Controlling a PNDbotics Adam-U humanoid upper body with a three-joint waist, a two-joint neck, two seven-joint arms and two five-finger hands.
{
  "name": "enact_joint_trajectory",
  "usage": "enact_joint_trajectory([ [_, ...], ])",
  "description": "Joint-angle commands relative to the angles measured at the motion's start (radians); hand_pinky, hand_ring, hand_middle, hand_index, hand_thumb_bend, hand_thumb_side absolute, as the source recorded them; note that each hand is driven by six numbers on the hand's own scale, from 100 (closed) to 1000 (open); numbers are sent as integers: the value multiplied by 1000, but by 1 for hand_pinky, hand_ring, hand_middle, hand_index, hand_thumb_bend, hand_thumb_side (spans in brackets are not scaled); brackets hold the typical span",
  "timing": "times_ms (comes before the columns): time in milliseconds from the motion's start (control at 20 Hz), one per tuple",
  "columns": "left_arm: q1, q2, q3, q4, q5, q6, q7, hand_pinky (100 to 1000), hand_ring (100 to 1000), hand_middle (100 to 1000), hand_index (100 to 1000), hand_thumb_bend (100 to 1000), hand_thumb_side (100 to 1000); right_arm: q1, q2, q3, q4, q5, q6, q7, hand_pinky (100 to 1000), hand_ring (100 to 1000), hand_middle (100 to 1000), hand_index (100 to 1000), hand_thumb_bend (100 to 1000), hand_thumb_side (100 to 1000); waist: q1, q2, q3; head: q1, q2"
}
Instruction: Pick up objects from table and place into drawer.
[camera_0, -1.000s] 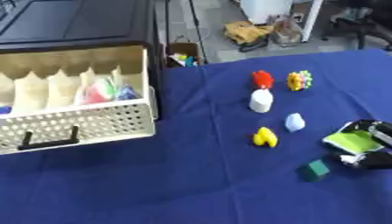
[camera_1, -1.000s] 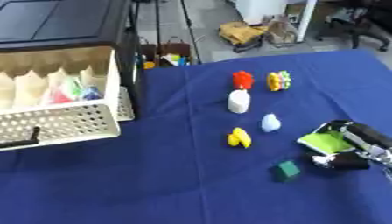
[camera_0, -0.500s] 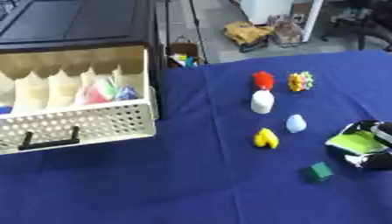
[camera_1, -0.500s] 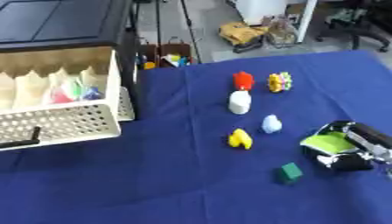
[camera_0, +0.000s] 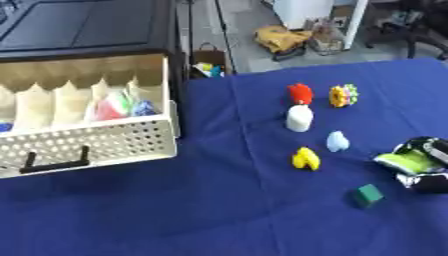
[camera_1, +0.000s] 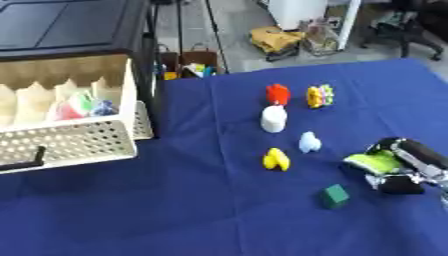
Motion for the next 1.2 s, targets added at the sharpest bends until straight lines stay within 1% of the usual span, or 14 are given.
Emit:
enact_joint_trajectory([
  [50, -14, 13, 1, -13, 0, 2, 0, 549, 771, 710, 887, 330, 1000, -5, -32, -1, -3, -23, -4, -39, 817, 868, 680, 575, 179, 294, -3, -11, -2, -4, -10],
  [200, -14, 13, 1, -13, 0, 3, 0, 549, 771, 711, 887, 329, 1000, -4, -35, -1, -18, -36, -4, -57, 816, 864, 671, 557, 174, 302, -5, -11, -2, -3, -11],
  [250, -14, 13, 1, -13, 0, 3, 0, 549, 771, 711, 887, 328, 1000, -4, -37, -2, -28, -41, -5, -62, 816, 861, 664, 539, 149, 321, -6, -11, -3, -2, -11],
  [400, -15, 14, 1, -13, 0, 5, 0, 550, 771, 711, 887, 328, 1000, -6, -45, -5, -71, -50, -3, -79, 816, 857, 654, 518, 100, 333, -8, -12, -5, -1, -11],
  [550, -15, 15, 1, -13, 1, 6, 1, 550, 771, 711, 887, 328, 1000, -10, -55, -6, -103, -41, 2, -107, 811, 849, 642, 497, 100, 375, -11, -14, -5, -1, -13],
  [750, -15, 15, 2, -13, 2, 8, 1, 550, 771, 711, 888, 327, 1000, -15, -63, -9, -123, -16, 1, -156, 809, 845, 625, 467, 100, 399, -14, -14, -5, 0, -14],
  [1200, -18, 16, 3, -13, 2, 11, 1, 550, 770, 711, 887, 325, 1000, -41, -97, -19, -192, 29, -16, -271, 800, 841, 628, 467, 100, 450, -23, -13, -7, 4, -15],
])
